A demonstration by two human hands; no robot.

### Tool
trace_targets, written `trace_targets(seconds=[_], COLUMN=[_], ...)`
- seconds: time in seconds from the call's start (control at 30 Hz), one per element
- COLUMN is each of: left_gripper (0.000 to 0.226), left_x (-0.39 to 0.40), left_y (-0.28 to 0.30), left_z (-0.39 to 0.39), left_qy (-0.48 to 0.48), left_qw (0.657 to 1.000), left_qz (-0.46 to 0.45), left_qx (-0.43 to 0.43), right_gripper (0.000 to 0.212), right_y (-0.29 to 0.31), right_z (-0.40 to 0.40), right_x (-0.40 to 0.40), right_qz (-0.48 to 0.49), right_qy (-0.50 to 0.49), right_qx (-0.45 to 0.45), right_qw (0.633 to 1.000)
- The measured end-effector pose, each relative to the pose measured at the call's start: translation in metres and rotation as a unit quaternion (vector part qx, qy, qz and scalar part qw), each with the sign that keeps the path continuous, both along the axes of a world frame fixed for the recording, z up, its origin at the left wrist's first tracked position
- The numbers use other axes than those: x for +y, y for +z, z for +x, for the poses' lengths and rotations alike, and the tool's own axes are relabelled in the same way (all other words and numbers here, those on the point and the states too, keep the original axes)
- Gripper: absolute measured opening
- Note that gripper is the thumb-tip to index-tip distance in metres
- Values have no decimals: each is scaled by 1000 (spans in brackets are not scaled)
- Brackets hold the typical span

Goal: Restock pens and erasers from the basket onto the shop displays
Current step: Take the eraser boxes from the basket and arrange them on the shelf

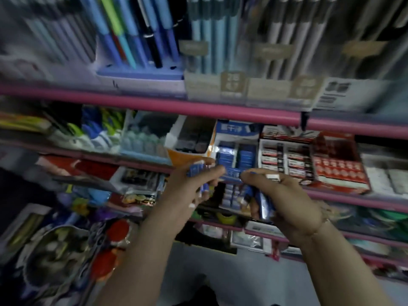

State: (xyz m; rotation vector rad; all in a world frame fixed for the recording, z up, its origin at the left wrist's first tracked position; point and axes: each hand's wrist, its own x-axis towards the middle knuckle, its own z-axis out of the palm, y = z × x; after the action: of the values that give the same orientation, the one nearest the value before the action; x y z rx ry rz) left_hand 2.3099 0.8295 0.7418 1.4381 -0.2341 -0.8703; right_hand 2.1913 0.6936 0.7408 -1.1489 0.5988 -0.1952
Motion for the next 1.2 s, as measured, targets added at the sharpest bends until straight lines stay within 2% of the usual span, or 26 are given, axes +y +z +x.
trace_targets(seconds=[0.1,0.13,0.17,0.2,0.27,0.3,0.33,0.47,0.6,0.67,0.7,0.73,0.8,0.83,0.9,1.0,1.07,1.2], left_gripper=[14,14,15,17,18,17,16,17,20,21,20,19,17,21,40,47,45,44], left_x=[-2,-3,-5,-7,-11,-13,-15,-25,-39,-40,-38,-34,-25,-22,-20,-18,-18,-18], left_y=[-11,-13,-15,-16,-17,-17,-19,-28,-41,-49,-54,-59,-68,-71,-77,-80,-79,-74], left_z=[17,21,23,24,23,22,21,16,11,14,16,19,25,28,35,43,45,49], left_qy=[23,30,38,46,51,49,51,82,100,76,54,23,-49,-92,-185,-251,-258,-290], left_qw=[999,999,999,998,997,996,995,993,994,993,986,964,871,828,784,760,758,737], left_qz=[14,26,36,42,46,45,43,29,29,40,62,95,167,198,260,287,277,281], left_qx=[32,22,9,-7,-45,-60,-71,-84,-37,-81,-146,-246,-459,-517,-533,-527,-531,-542], right_gripper=[10,10,20,31,41,36,31,28,24,22,23,25,31,33,34,33,29,24], right_y=[-2,-2,-2,-3,-3,-3,-4,-9,-11,-8,-7,-6,-9,-13,-25,-42,-49,-60], right_z=[17,20,21,21,23,23,24,29,43,56,64,72,89,97,112,126,129,130], right_x=[6,4,1,-1,-3,-2,-2,-7,-17,-29,-37,-44,-51,-52,-49,-46,-44,-42], right_qz=[-44,-110,-212,-327,-526,-581,-603,-533,-584,-607,-623,-638,-663,-671,-683,-689,-688,-679], right_qy=[-41,-56,-62,-52,-5,10,19,50,64,80,86,99,144,167,199,213,196,156], right_qx=[5,11,28,52,97,113,121,150,205,228,248,273,319,331,343,365,368,348], right_qw=[998,992,975,942,845,806,788,831,783,758,737,713,662,642,613,589,594,627])
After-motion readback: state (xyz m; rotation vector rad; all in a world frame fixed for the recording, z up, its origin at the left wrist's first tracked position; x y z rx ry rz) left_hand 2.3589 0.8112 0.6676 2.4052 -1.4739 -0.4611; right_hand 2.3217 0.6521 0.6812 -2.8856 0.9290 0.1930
